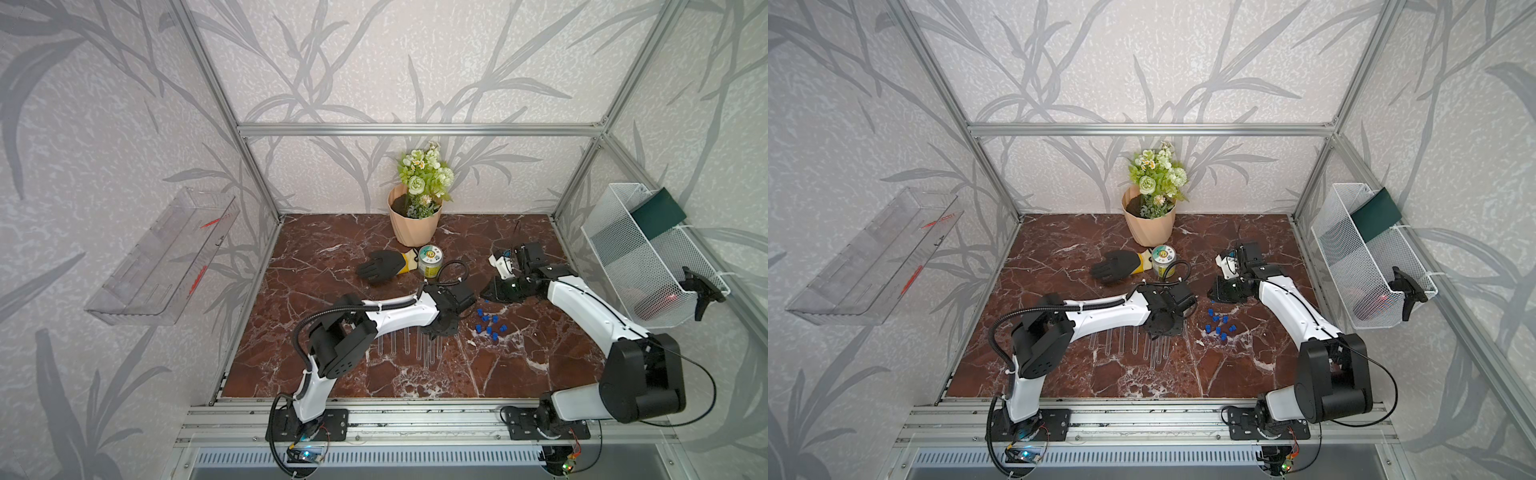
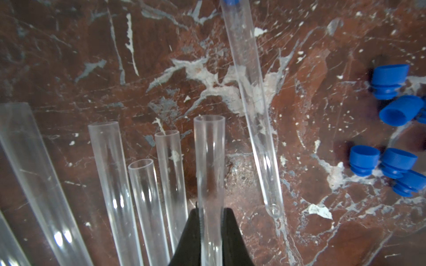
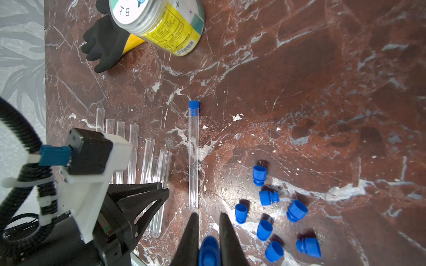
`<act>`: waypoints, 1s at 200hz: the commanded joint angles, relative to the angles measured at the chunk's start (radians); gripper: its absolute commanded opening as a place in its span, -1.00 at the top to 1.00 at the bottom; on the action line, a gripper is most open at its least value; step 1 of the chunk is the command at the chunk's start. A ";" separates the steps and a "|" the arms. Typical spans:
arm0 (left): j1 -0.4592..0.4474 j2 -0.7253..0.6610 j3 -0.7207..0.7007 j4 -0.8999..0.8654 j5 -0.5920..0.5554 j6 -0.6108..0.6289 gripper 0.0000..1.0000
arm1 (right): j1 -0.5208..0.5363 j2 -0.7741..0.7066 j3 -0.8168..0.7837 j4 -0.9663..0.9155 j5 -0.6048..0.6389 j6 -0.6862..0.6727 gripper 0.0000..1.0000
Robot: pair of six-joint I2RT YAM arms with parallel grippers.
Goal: Remove stoppers from test tubes
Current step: Place the test tube at the center of the board.
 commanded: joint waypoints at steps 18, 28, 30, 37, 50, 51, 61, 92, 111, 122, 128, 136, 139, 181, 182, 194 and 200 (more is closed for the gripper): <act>0.007 0.041 0.053 -0.063 -0.022 -0.018 0.83 | -0.004 -0.031 -0.014 -0.028 0.018 -0.015 1.00; 0.008 0.048 0.055 -0.062 -0.015 -0.017 0.83 | -0.004 -0.033 -0.015 -0.027 0.019 -0.015 1.00; 0.009 0.049 0.056 -0.061 -0.011 -0.017 0.83 | -0.004 -0.033 -0.014 -0.028 0.019 -0.014 1.00; 0.009 0.053 0.059 -0.061 -0.006 -0.015 0.82 | -0.005 -0.033 -0.014 -0.027 0.020 -0.013 1.00; 0.011 0.060 0.062 -0.063 -0.001 -0.013 0.82 | -0.006 -0.035 -0.016 -0.027 0.021 -0.013 1.00; 0.011 0.061 0.063 -0.063 0.000 -0.014 0.82 | -0.006 -0.035 -0.016 -0.027 0.021 -0.013 1.00; 0.012 0.063 0.063 -0.065 0.004 -0.014 0.81 | -0.007 -0.038 -0.017 -0.027 0.023 -0.014 1.00; 0.015 0.068 0.061 -0.066 0.010 -0.014 0.77 | -0.010 -0.041 -0.019 -0.028 0.026 -0.012 1.00; 0.019 0.065 0.054 -0.057 0.015 -0.015 0.70 | -0.013 -0.042 -0.018 -0.029 0.028 -0.012 1.00; 0.018 0.063 0.050 -0.056 0.019 -0.015 0.67 | -0.013 -0.045 -0.019 -0.029 0.029 -0.012 1.00; 0.020 0.062 0.050 -0.056 0.018 -0.013 0.66 | -0.013 -0.045 -0.019 -0.029 0.029 -0.012 1.00; 0.020 0.062 0.049 -0.056 0.022 -0.011 0.64 | -0.015 -0.045 -0.019 -0.028 0.031 -0.011 1.00; 0.021 0.061 0.049 -0.056 0.024 -0.010 0.64 | -0.014 -0.046 -0.019 -0.029 0.031 -0.010 1.00; 0.027 0.045 0.037 -0.061 0.039 0.005 0.55 | -0.018 -0.057 -0.020 -0.028 0.038 -0.003 1.00; 0.027 0.045 0.037 -0.061 0.039 0.006 0.54 | -0.018 -0.057 -0.020 -0.028 0.038 -0.003 1.00; 0.030 0.033 0.033 -0.066 0.038 0.014 0.49 | -0.019 -0.059 -0.024 -0.025 0.041 -0.004 1.00; 0.031 0.030 0.033 -0.069 0.038 0.019 0.47 | -0.021 -0.059 -0.025 -0.024 0.045 -0.007 1.00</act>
